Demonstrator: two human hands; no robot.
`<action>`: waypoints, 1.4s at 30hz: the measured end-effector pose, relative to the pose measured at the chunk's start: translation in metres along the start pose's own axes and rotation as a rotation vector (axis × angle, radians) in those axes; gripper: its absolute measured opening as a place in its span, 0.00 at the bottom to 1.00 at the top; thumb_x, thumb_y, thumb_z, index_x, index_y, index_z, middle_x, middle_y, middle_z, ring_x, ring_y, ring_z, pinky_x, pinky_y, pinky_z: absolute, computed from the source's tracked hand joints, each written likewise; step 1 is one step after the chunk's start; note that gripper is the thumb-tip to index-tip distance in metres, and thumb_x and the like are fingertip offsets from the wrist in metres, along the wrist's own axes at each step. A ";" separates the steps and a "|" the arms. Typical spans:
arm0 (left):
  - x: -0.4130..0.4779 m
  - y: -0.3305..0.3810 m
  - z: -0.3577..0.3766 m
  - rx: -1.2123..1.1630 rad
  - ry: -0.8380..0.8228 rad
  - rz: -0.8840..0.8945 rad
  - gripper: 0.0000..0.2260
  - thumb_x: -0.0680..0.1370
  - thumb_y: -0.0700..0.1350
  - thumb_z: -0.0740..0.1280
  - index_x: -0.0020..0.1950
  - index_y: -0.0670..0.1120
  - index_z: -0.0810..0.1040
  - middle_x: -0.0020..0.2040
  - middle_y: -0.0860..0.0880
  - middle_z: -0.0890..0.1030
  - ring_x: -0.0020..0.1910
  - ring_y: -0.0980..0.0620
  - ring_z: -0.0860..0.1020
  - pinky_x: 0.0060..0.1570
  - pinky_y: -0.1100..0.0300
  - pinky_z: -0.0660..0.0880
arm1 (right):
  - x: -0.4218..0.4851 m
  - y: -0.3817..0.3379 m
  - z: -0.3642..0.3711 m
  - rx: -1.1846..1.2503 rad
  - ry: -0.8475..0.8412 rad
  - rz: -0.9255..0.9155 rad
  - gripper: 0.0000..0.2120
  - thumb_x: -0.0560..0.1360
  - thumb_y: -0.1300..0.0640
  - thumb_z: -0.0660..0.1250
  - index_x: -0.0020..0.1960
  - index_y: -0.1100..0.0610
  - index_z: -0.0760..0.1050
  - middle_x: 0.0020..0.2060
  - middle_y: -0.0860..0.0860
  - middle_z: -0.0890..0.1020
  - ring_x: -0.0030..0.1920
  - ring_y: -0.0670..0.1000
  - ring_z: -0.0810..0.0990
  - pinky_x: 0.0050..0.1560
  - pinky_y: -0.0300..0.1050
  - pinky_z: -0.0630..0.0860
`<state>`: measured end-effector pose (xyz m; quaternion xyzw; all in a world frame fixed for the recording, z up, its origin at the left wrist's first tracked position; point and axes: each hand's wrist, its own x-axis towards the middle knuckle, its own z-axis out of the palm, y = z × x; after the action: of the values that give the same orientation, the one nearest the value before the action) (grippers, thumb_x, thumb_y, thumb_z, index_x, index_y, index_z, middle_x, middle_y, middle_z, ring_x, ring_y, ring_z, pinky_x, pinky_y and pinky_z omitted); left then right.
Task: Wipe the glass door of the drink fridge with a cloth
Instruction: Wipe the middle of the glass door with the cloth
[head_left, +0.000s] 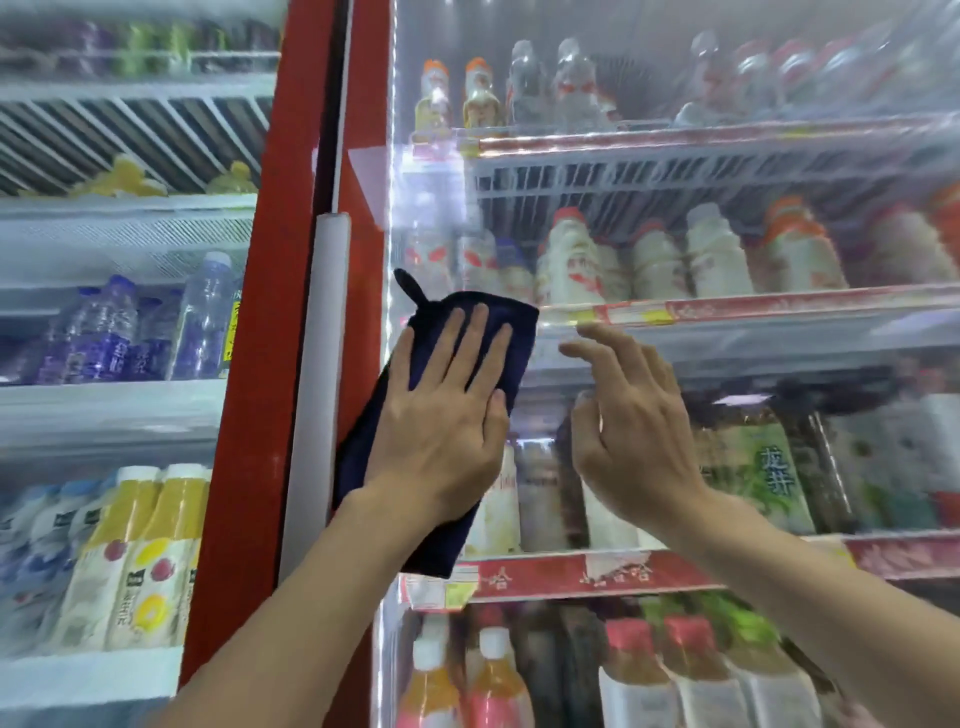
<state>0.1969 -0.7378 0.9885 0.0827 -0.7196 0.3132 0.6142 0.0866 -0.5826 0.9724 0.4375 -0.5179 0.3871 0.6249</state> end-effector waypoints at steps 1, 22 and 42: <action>-0.010 0.005 -0.002 0.000 -0.007 0.001 0.28 0.83 0.52 0.44 0.83 0.47 0.54 0.83 0.46 0.52 0.83 0.50 0.50 0.79 0.39 0.46 | -0.011 0.004 -0.004 -0.049 0.001 -0.008 0.23 0.72 0.61 0.59 0.67 0.58 0.74 0.69 0.54 0.75 0.67 0.57 0.73 0.67 0.51 0.66; 0.085 0.051 -0.006 -0.030 -0.122 0.017 0.25 0.85 0.55 0.41 0.83 0.56 0.40 0.83 0.56 0.37 0.81 0.58 0.36 0.79 0.47 0.33 | -0.048 0.095 -0.056 -0.200 -0.061 -0.062 0.19 0.82 0.54 0.56 0.72 0.54 0.68 0.73 0.48 0.69 0.70 0.50 0.69 0.72 0.47 0.62; 0.078 0.112 0.000 -0.005 -0.168 0.142 0.28 0.81 0.59 0.37 0.82 0.59 0.39 0.82 0.59 0.36 0.79 0.61 0.34 0.79 0.49 0.34 | -0.026 0.166 -0.098 -0.222 -0.015 -0.052 0.18 0.79 0.57 0.61 0.69 0.57 0.71 0.68 0.52 0.72 0.64 0.55 0.72 0.65 0.51 0.66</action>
<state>0.1227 -0.6287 1.0219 0.0557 -0.7733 0.3462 0.5282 -0.0427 -0.4381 0.9625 0.3818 -0.5508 0.3079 0.6753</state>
